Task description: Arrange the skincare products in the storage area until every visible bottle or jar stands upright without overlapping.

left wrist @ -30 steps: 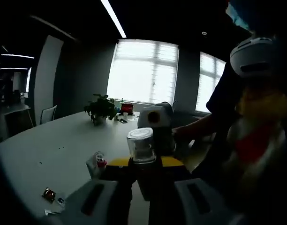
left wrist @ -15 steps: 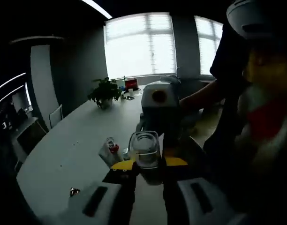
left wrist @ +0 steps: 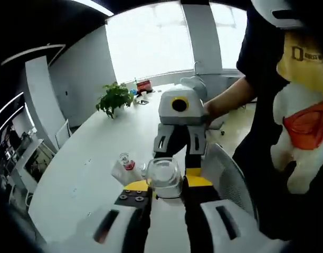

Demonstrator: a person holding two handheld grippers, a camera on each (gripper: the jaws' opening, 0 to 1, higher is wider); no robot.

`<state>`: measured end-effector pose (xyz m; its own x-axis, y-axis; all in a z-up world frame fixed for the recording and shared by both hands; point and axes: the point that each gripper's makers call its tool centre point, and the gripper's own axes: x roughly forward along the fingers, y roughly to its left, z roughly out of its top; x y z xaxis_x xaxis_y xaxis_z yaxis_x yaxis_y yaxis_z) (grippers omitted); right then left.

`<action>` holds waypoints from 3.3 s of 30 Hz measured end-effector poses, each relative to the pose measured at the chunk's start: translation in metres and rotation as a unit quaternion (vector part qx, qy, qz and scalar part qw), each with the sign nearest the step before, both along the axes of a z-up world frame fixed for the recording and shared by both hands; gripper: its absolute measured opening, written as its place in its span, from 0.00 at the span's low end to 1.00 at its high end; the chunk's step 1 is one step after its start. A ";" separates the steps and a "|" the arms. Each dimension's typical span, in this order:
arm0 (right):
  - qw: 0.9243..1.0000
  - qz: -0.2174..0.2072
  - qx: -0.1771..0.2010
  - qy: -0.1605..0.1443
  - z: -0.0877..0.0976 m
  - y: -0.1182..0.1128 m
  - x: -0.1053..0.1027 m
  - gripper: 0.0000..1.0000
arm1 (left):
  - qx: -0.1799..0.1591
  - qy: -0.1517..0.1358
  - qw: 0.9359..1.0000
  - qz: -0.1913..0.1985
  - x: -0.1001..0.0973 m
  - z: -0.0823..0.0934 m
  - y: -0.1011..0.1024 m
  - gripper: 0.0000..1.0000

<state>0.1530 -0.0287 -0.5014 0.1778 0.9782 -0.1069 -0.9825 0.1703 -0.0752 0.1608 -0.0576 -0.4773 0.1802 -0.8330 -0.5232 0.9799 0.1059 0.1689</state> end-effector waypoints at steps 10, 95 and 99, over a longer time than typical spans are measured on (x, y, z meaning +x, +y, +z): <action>0.999 -0.020 0.029 0.016 -0.004 -0.012 -0.001 0.19 | 0.017 0.004 1.000 -0.015 -0.004 -0.011 -0.005 0.24; 0.948 -0.292 -0.083 0.092 -0.114 -0.121 0.054 1.00 | 0.063 0.053 0.997 0.007 0.106 -0.177 -0.078 0.20; 0.946 -0.298 -0.081 0.098 -0.117 -0.123 0.055 1.00 | 0.060 0.061 0.996 0.009 0.110 -0.186 -0.085 0.20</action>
